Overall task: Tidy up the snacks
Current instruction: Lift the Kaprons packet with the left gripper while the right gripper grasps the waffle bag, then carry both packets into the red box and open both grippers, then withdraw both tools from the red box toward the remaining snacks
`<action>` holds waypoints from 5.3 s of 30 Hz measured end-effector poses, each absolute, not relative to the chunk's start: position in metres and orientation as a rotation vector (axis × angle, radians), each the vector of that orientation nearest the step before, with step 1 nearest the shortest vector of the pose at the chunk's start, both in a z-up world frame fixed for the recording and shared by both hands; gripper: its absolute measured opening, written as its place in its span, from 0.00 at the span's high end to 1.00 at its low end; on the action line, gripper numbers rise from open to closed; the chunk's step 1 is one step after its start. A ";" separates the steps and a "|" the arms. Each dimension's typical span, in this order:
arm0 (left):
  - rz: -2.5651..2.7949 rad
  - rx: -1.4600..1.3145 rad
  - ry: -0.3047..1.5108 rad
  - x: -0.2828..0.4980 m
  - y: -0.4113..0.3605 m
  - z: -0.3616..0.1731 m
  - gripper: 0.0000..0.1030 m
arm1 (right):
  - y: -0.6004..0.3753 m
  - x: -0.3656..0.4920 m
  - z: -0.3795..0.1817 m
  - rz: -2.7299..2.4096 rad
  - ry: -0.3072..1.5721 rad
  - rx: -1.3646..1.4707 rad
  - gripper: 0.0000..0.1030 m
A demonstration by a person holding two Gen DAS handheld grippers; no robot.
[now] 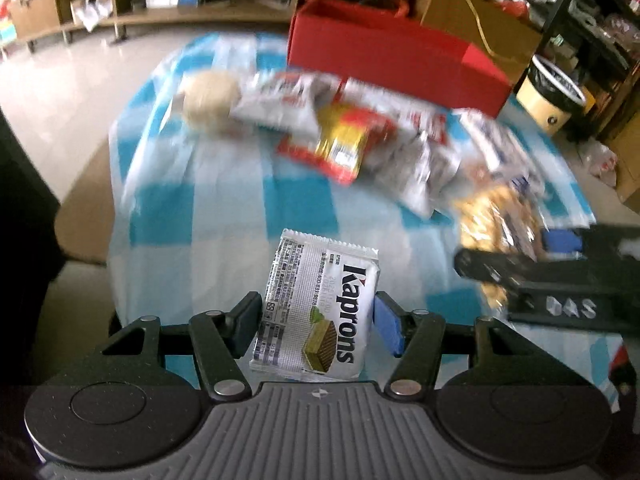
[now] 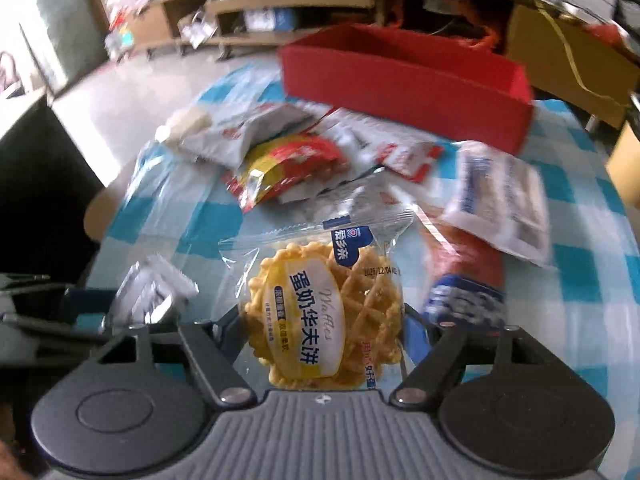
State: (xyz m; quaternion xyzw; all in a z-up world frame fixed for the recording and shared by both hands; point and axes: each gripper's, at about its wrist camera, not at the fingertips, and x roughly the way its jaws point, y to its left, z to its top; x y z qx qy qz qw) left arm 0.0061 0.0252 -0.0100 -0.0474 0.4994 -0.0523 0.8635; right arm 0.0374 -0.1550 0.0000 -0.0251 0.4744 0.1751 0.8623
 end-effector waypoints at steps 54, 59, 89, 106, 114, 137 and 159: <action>-0.097 -0.019 0.758 0.279 -0.054 0.031 0.35 | -0.229 0.257 0.039 0.157 0.695 0.159 0.30; -0.091 -0.032 0.777 0.298 -0.049 0.012 0.34 | -0.232 0.279 0.020 0.141 0.698 0.183 0.30; -0.048 0.012 0.814 0.308 -0.047 -0.010 0.24 | -0.222 0.308 -0.010 0.121 0.725 0.134 0.21; -0.017 0.013 0.775 0.268 -0.038 0.033 0.11 | -0.217 0.273 0.037 0.124 0.682 0.135 0.20; -0.015 0.012 0.797 0.237 -0.029 0.036 0.04 | -0.214 0.248 0.059 0.143 0.670 0.124 0.20; 0.032 -0.045 0.977 0.193 0.039 0.004 0.00 | -0.183 0.181 0.053 0.241 0.751 0.035 0.19; 0.136 -0.097 1.062 0.193 0.090 -0.013 0.00 | -0.145 0.178 0.027 0.339 0.868 0.027 0.19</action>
